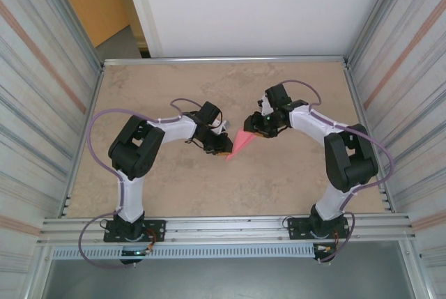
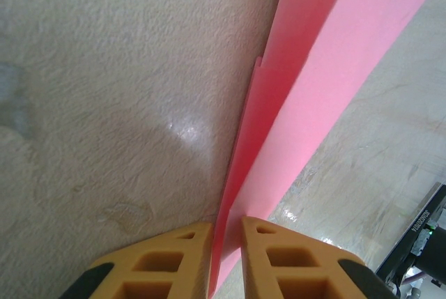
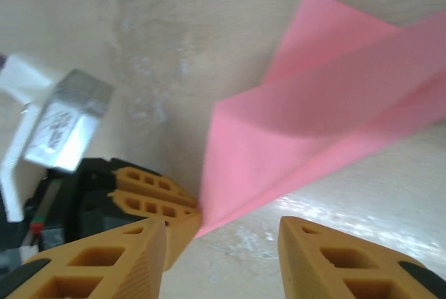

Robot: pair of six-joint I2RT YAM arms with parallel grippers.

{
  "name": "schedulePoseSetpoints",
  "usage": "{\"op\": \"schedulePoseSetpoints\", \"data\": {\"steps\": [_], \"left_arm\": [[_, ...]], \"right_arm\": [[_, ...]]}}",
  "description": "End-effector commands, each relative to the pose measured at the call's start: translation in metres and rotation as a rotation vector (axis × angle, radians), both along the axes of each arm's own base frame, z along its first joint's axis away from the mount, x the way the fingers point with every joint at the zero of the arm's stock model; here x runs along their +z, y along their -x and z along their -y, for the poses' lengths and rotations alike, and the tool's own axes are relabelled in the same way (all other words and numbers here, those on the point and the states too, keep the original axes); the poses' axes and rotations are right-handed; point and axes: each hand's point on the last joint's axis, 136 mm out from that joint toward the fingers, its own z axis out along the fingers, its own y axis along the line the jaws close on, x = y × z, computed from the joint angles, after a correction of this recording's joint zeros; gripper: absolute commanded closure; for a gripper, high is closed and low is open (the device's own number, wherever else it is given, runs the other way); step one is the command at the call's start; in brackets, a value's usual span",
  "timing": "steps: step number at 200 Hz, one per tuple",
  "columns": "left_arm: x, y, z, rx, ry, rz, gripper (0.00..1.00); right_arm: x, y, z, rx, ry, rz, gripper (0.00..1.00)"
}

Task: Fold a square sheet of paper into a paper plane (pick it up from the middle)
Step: Fold the wing for the fifth time at the center of the table.

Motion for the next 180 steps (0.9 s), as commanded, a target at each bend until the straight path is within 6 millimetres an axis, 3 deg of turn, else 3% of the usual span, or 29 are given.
{"op": "schedulePoseSetpoints", "data": {"steps": [1, 53, 88, 180], "left_arm": [[-0.038, 0.015, -0.014, -0.009, -0.111, -0.057, 0.81], [-0.039, 0.016, -0.013, -0.008, -0.109, -0.057, 0.81], [-0.04, 0.016, -0.013, -0.007, -0.108, -0.062, 0.81], [-0.043, 0.019, -0.014, -0.01, -0.115, -0.078, 0.8]], "right_arm": [[0.003, 0.007, -0.025, 0.077, -0.054, 0.01, 0.6], [-0.023, 0.001, -0.039, 0.085, -0.091, -0.044, 0.77], [-0.043, -0.002, -0.032, 0.063, -0.082, -0.079, 0.8], [-0.068, -0.005, -0.011, 0.009, 0.004, -0.122, 0.81]]}}
